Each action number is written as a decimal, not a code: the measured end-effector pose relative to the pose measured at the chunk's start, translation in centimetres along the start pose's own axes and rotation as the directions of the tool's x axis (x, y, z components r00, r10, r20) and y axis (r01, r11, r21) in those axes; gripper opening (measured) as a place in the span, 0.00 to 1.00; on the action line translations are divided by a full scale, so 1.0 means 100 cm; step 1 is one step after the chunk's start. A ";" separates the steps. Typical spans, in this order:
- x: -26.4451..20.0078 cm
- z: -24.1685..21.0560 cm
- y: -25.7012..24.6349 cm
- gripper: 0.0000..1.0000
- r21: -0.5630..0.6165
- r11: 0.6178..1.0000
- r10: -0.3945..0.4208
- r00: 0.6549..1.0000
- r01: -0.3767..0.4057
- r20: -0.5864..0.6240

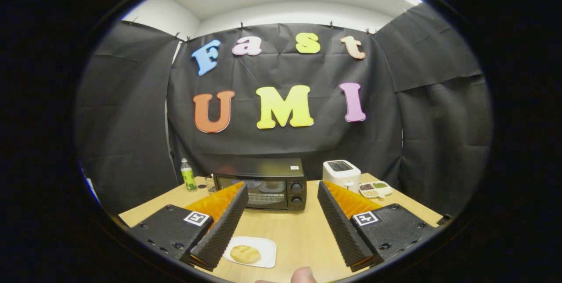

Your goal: Open the toaster oven, put the food inside, and close the toaster oven door.

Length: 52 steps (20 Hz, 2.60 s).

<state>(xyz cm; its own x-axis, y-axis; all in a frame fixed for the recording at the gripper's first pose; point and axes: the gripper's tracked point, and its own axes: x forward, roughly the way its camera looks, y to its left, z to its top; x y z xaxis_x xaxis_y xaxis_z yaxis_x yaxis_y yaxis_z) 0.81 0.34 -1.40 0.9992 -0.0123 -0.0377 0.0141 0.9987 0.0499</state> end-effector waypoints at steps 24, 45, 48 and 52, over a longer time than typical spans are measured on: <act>0.100 0.009 0.051 1.00 0.041 0.999 0.018 0.999 -0.016 -0.036; 0.288 -0.095 0.115 0.99 0.019 0.998 -0.053 0.979 0.058 -0.198; 0.296 -0.098 0.114 0.99 0.003 0.997 -0.070 0.980 0.072 -0.186; 0.302 -0.103 0.118 0.98 -0.033 0.996 -0.083 0.981 0.078 -0.175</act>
<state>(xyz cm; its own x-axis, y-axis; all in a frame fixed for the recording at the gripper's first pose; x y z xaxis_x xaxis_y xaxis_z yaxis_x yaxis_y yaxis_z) 30.79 12.26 -12.24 0.9727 -0.0858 -0.2155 0.0908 0.9958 0.0137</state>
